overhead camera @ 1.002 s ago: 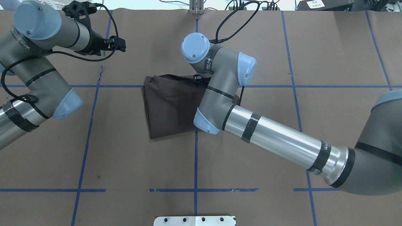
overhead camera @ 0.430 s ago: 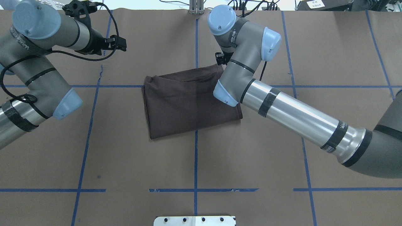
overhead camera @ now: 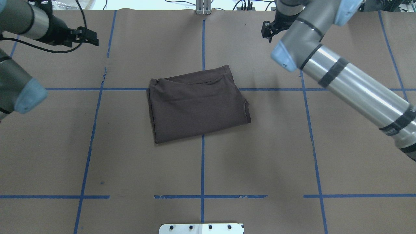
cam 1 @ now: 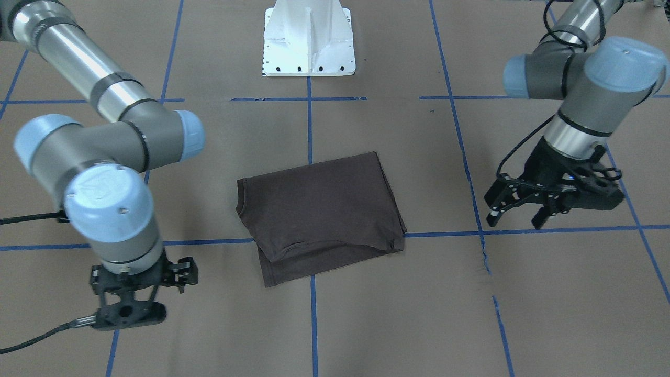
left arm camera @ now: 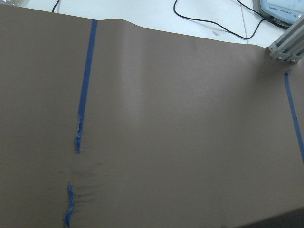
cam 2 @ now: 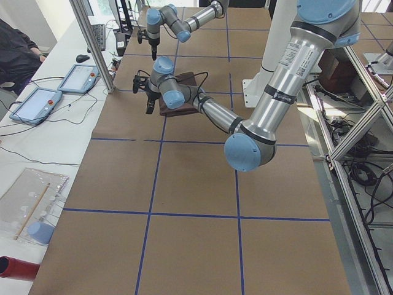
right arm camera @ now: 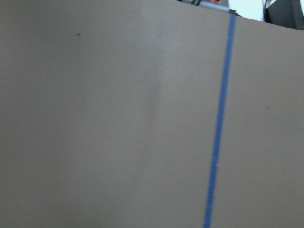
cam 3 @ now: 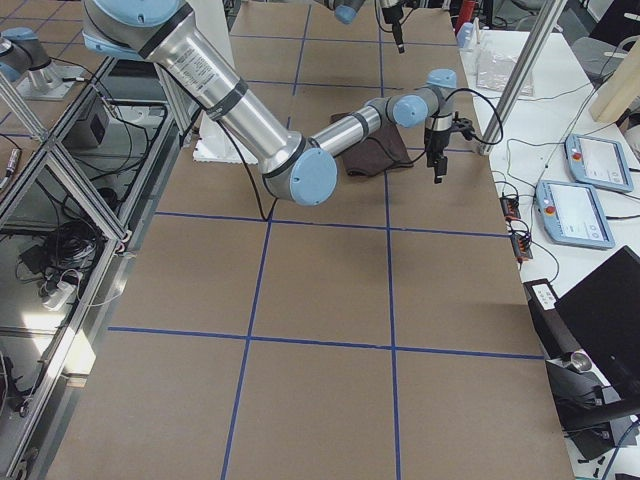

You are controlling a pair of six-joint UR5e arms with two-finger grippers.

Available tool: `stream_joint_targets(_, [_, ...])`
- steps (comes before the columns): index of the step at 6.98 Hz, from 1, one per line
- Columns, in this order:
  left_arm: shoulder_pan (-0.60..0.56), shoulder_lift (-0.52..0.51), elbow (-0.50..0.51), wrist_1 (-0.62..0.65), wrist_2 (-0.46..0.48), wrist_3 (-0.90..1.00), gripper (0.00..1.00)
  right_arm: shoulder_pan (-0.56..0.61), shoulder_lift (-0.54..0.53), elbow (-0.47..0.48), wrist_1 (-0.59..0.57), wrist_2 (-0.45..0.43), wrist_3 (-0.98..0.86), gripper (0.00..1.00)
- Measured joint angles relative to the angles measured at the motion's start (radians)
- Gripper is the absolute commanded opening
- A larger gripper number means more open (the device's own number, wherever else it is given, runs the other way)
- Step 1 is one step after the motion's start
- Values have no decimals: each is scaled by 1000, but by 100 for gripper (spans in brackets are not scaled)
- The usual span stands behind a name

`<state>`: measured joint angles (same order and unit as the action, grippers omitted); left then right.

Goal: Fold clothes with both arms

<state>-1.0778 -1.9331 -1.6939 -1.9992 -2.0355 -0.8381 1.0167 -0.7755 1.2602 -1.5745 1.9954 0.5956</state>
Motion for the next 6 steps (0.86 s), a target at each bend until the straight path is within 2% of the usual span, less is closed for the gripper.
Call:
stream_joint_targets(1, [-115, 54, -37, 91, -31, 235, 100, 110, -113, 92, -4, 107, -92, 100])
stream_joint_targets(3, [-346, 99, -7, 248, -53, 717, 100, 329, -291, 186, -34, 289, -313, 100])
stream_joint_targets(4, [-444, 104, 41, 295, -72, 865, 100, 426, -378, 220, -68, 354, -429, 100])
stream_joint_targets(5, [-507, 117, 76, 324, -117, 942, 100, 493, -472, 274, -102, 379, -504, 100])
stream_joint_targets(6, [-533, 143, 97, 298, -162, 970, 100, 535, -571, 338, -113, 384, -536, 100])
